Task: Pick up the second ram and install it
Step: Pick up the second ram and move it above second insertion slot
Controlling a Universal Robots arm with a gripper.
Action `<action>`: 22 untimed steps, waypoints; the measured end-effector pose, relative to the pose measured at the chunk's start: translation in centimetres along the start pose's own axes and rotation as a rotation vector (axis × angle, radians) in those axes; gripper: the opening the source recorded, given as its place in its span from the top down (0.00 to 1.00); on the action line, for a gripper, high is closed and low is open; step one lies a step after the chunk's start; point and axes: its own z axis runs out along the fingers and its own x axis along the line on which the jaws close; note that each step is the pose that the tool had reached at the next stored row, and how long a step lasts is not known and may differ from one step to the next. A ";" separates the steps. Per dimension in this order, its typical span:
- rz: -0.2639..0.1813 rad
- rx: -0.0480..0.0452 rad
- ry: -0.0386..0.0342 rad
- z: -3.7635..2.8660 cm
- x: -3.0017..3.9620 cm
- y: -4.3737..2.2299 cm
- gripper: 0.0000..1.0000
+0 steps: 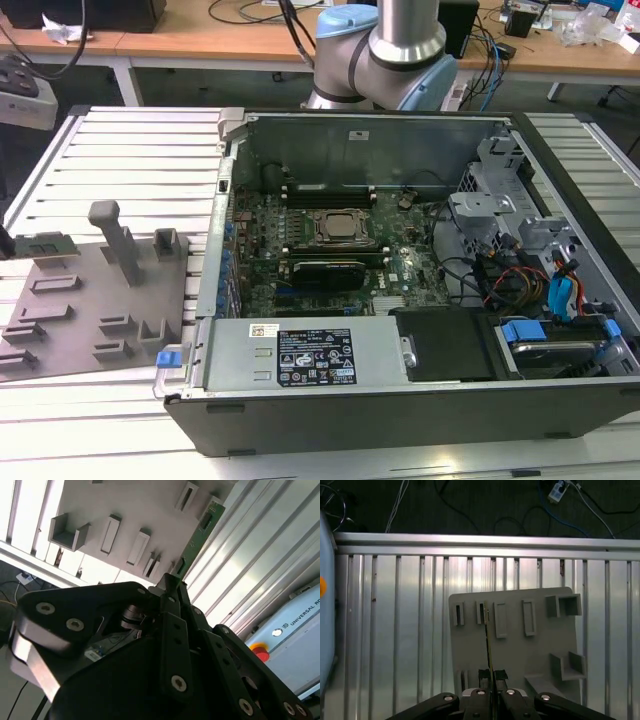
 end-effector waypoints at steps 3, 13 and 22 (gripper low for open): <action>0.000 0.0000 0.0000 -0.70 -0.01 0.03 0.86; 0.000 0.0000 0.0000 -3.71 -0.06 0.17 0.86; 0.000 0.0000 0.0000 -6.20 -0.10 0.28 0.86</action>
